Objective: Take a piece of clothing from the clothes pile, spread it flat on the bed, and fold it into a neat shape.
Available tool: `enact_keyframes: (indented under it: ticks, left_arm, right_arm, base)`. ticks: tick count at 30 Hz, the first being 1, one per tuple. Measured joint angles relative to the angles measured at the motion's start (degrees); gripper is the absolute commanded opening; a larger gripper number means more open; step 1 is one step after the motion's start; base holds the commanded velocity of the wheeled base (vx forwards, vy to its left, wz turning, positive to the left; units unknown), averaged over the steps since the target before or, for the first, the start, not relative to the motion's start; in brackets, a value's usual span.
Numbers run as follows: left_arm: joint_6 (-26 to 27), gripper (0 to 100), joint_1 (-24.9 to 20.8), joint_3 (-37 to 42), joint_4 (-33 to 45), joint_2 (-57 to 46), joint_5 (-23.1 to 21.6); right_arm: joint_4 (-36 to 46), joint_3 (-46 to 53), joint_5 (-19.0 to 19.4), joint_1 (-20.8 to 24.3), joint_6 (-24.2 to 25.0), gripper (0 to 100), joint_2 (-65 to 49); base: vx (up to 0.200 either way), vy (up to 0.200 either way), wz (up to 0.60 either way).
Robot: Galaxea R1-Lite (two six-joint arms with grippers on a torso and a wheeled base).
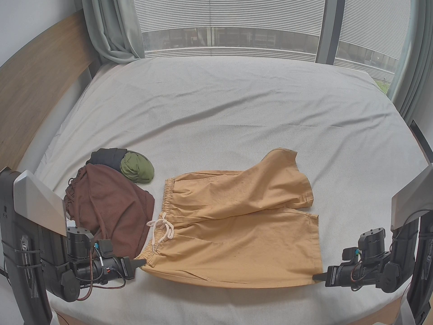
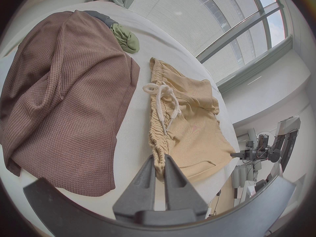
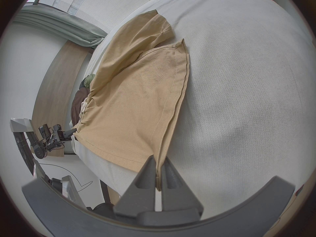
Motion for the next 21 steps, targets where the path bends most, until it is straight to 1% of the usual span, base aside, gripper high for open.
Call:
enact_keyframes:
  ticks: [8, 9, 10, 14, 18, 21]
  left_arm:
    - [0.0, 0, -0.1, -0.3, 0.0, 0.7, 0.2]
    - [0.0, 100, -0.1, -0.3, 0.0, 0.8, 0.2]
    - [0.0, 100, -0.1, -0.2, 0.0, 0.8, 0.3]
    - [-0.1, 100, -0.2, -0.1, 0.0, 0.9, 0.3]
    - [-0.3, 100, -0.1, -0.1, 0.0, 0.9, 0.0]
    - [-0.5, 100, 0.0, -0.4, 0.0, 0.5, 0.0]
  right_arm:
    - [-4.1, 0.6, 0.0, 0.0, 0.0, 0, 0.7]
    - [-4.5, 0.6, 0.0, 0.0, 0.0, 0, 0.9]
    - [-4.9, 0.7, 0.0, 0.0, 0.0, 100, 1.1]
    - [-6.5, 0.7, 0.0, 0.0, 0.0, 100, 2.2]
    - [-10.6, 0.7, 0.0, -0.1, 0.0, 100, 3.1]
    - [-11.3, 0.5, 0.0, -0.7, 0.1, 100, 3.3]
  base:
    - [0.0, 0.0, 0.0]
    - [0.0, 0.0, 0.0]
    - [0.0, 0.0, 0.0]
    - [0.0, 0.0, 0.0]
    - [0.0, 0.0, 0.0]
    - [0.0, 0.0, 0.0]
